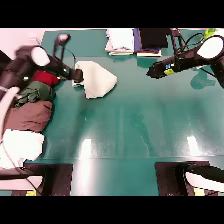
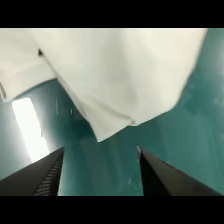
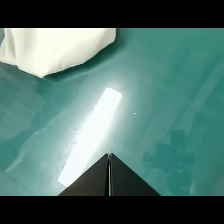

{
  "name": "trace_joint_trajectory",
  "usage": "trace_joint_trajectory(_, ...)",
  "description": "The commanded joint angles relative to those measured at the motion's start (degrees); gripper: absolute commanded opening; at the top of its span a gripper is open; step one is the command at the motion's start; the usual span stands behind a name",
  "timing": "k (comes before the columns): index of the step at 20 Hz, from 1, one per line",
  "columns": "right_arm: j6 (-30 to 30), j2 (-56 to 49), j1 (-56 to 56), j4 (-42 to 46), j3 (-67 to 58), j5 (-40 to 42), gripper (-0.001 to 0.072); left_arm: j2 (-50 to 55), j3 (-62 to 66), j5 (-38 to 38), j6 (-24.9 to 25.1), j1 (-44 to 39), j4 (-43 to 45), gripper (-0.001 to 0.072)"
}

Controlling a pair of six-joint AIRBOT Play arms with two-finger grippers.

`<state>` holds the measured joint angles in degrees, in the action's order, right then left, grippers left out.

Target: Fold the shirts.

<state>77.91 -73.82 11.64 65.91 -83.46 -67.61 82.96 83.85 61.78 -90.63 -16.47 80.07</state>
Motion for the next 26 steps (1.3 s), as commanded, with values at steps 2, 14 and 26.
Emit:
trace_joint_trajectory(2, 0.0, 0.0, 0.1, -1.9, 0.0, -0.6, 0.0019, 12.7, 0.0, 0.0, -0.3, 1.2, -4.7, 0.0552)
trace_joint_trajectory(14, 0.0, 0.0, 0.1, -1.9, -0.6, -0.2, 0.0019, 17.4, 1.4, -1.9, 2.8, 1.2, -11.3, 0.0033)
trace_joint_trajectory(26, 1.8, 0.2, -0.2, 5.9, -28.7, -3.9, 0.0019, -12.8, 23.8, 5.8, 7.2, -1.9, -5.0, 0.0025)
